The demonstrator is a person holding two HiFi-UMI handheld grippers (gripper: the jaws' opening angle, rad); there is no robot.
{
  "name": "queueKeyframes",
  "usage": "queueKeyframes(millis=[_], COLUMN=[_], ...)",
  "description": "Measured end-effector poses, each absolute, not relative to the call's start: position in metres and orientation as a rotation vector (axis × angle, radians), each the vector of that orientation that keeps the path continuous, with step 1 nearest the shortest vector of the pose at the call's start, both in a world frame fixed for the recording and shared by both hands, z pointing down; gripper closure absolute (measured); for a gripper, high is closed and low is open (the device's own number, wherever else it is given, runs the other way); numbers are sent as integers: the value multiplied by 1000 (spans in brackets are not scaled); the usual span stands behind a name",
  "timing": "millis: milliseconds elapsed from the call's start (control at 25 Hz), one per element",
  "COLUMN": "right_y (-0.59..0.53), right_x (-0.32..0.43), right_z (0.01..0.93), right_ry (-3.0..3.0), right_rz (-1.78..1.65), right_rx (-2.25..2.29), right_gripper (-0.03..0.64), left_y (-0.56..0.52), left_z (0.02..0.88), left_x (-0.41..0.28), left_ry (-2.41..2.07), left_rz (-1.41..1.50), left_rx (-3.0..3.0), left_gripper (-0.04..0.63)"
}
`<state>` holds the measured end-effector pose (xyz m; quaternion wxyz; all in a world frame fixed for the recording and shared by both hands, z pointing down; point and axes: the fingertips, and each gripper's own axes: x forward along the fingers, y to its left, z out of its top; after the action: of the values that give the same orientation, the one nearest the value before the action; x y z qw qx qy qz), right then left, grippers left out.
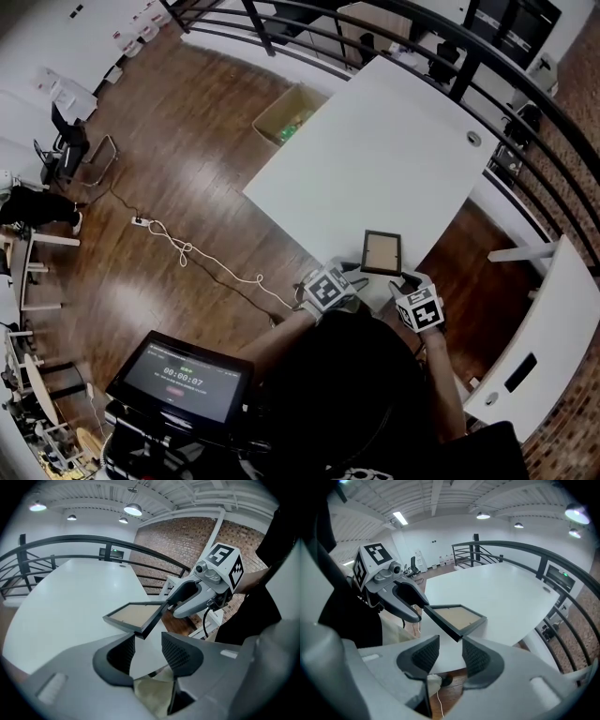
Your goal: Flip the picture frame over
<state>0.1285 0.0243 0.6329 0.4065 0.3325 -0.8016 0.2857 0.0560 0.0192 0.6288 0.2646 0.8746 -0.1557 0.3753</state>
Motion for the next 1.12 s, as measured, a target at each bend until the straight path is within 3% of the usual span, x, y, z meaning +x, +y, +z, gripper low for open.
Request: queueKeyframes(millis=[1120], right_y=[60], right_x=[98], right_z=[616], right_ry=[-2080], right_rz=[632], right_rx=[833], right_gripper=[483], left_y=[49], left_z=[608], left_x=[31], left_ry=[-496], left_rz=[899], left_rx=[2382], left_gripper=[408])
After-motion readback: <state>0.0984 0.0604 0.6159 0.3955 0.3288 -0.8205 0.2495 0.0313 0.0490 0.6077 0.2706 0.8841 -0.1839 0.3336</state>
